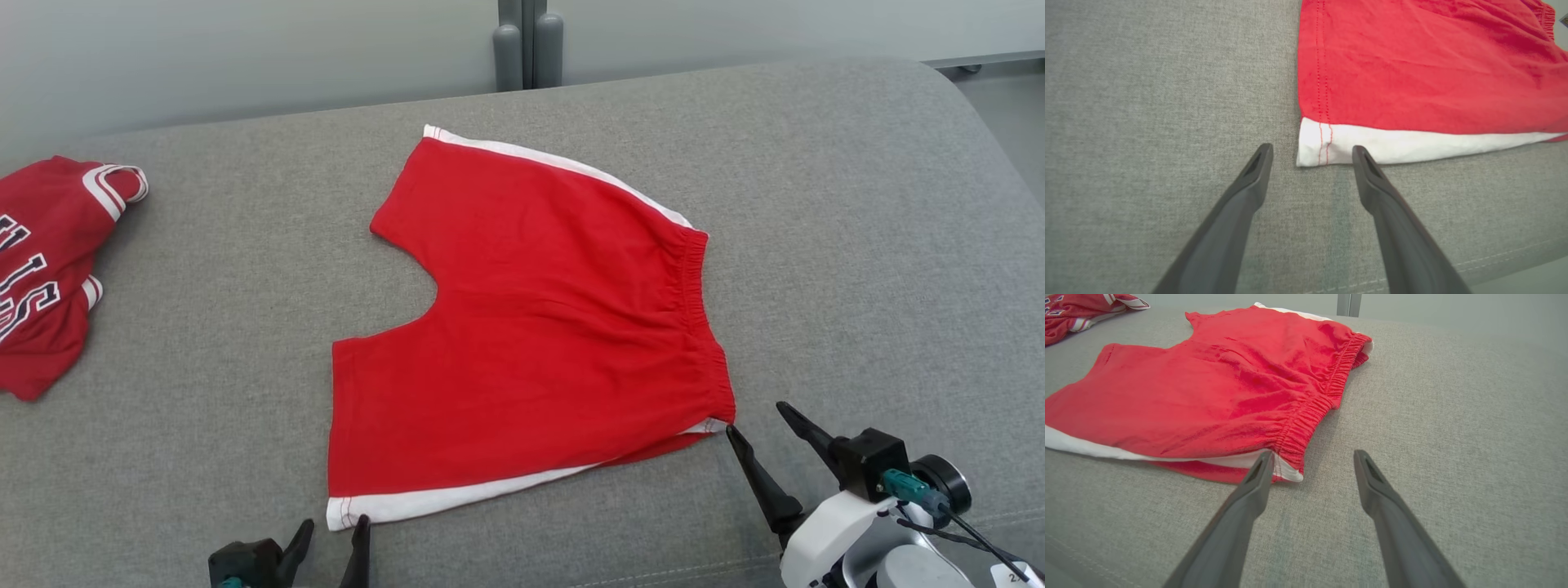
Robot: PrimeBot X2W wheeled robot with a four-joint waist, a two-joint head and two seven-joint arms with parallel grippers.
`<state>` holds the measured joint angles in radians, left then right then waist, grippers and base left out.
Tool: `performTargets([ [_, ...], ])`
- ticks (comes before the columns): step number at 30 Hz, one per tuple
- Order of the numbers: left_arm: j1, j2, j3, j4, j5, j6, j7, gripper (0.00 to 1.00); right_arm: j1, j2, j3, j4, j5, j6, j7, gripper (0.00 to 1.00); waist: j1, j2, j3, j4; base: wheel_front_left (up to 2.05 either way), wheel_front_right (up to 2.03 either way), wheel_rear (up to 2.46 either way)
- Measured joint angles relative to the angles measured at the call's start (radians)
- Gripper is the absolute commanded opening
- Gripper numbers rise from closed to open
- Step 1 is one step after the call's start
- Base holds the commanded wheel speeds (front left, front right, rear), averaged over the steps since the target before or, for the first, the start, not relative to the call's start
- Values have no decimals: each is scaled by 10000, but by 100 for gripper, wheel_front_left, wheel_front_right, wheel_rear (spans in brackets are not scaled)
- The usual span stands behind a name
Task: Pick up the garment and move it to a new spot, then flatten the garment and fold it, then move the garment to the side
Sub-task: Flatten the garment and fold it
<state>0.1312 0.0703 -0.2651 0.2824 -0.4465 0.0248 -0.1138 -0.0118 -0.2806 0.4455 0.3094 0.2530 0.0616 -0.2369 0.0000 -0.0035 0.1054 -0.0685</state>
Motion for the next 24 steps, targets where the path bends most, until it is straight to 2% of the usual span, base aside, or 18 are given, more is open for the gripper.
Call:
performTargets([
  [9, -406, -2, -100, 347, -8, -188, 4, 100, -33, 15, 90, 531, 2, 117, -2, 100, 0, 0, 153, -25, 0, 0, 0],
  [10, -462, -6, -182, 378, -8, -263, 2, 91, -66, 15, 98, 600, 4, 169, -2, 100, 0, 0, 170, -17, 0, 0, 0],
  [11, -502, -8, -222, 382, -8, -305, 2, 65, -91, 17, 104, 637, 4, 176, -4, 100, 0, 0, 178, -12, 0, 0, 0],
  [12, -530, -8, -245, 382, -8, -339, 2, 49, -122, 17, 117, 677, 4, 178, -4, 100, 0, 0, 185, -6, 0, 0, 0],
  [13, -545, -10, -265, 382, -8, -347, 2, 35, -172, 15, 142, 727, 4, 198, -4, 100, 0, 0, 193, 1, 0, 0, 0],
  [14, -550, -12, -278, 382, -8, -372, 2, 26, -221, 12, 169, 769, 4, 224, -4, 100, 0, 0, 201, 9, 0, 0, 0],
  [15, -552, -12, -288, 380, -8, -430, 0, 0, -261, 8, 205, 800, 2, 263, -4, 100, 0, 0, 209, 17, 0, 0, 0],
  [24, -810, -38, -539, 334, -4, -602, -27, 0, -699, -125, 589, 1154, -207, 433, -6, 100, 0, 0, 315, 215, 0, 0, 0],
])
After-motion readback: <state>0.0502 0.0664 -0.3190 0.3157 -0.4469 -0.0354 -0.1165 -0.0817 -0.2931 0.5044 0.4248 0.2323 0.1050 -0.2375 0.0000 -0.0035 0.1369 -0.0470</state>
